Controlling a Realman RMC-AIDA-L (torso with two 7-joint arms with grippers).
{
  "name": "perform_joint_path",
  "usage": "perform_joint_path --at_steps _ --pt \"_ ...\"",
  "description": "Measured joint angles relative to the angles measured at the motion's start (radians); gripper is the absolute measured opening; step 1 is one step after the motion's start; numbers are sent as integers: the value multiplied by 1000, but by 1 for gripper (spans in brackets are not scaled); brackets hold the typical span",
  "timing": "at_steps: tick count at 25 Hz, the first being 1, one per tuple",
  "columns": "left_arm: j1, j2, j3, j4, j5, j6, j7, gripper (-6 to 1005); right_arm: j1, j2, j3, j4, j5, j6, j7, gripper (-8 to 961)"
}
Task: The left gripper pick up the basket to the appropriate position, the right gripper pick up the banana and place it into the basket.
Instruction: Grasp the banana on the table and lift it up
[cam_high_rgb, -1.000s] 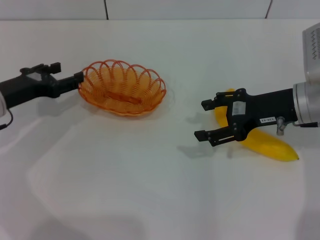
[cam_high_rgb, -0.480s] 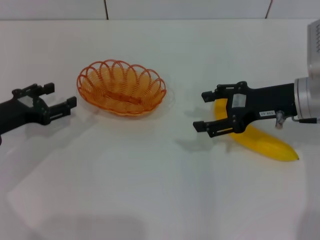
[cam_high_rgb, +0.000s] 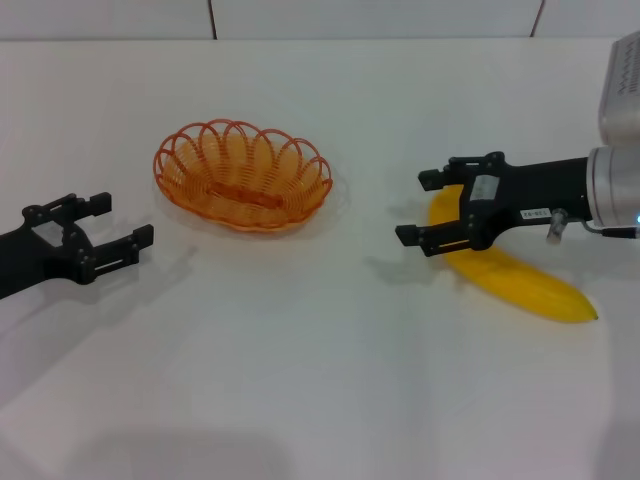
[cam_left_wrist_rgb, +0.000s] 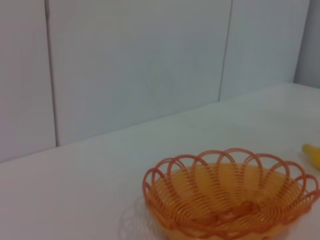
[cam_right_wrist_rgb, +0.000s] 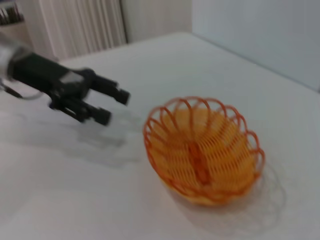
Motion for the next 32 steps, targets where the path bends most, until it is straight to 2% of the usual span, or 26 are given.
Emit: perform_joint_path --at_steps 6,13,19,32 --pt "11 0 -6 0 -5 9 28 786 -42 6 -26 -153 -125 2 155 878" --pt "7 0 -1 -2 0 8 29 786 -74 6 -153 -327 -272 -6 362 878" --pt "5 0 0 -3 1 7 30 786 -53 4 -221 -343 -359 -5 456 878" --pt "2 -2 -4 -3 -7 1 30 786 -15 2 -234 -315 -421 13 498 879"
